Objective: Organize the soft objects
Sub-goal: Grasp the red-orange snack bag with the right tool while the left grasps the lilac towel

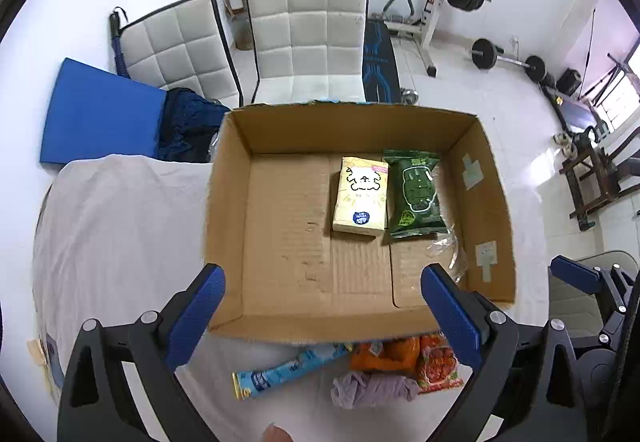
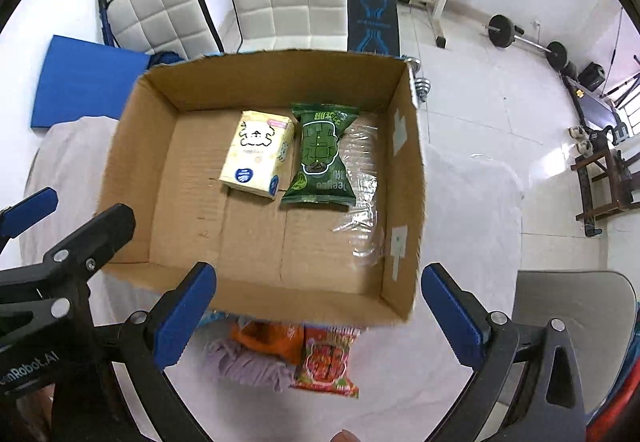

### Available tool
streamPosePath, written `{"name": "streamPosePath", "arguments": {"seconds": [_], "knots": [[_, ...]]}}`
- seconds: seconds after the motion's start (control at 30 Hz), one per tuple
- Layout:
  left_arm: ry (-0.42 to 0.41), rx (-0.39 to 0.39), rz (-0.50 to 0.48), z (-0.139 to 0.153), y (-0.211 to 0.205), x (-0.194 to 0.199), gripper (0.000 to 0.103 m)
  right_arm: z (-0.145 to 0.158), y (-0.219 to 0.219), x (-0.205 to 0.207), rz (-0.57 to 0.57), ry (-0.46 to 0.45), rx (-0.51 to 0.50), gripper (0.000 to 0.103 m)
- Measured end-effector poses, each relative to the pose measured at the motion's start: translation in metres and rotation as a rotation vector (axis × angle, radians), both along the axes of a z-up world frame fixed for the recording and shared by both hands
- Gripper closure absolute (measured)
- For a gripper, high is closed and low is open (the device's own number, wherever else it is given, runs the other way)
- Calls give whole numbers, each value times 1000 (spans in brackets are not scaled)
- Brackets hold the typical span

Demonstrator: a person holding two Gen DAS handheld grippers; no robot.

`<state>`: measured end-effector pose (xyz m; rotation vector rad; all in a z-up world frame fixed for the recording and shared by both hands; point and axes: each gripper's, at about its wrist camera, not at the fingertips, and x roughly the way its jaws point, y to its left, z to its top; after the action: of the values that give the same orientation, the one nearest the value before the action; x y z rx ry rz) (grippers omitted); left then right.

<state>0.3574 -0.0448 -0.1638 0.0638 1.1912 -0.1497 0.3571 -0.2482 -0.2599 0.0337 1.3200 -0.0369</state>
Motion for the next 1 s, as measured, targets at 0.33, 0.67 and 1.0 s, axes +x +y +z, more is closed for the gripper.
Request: {"name": "streamPosePath", "arguments": {"seconds": [0.33,0.67,1.0], "knots": [[-40,-29,42,31,20,-35,3,45,10,-43,7,-53,60,0],[166,24,78,-60,45,-61,3,-38,-31,-76,-95,128,73,0],[358,16,101,-147,47,-67,3,-164,-37,-89,-163,343,82,29]]}}
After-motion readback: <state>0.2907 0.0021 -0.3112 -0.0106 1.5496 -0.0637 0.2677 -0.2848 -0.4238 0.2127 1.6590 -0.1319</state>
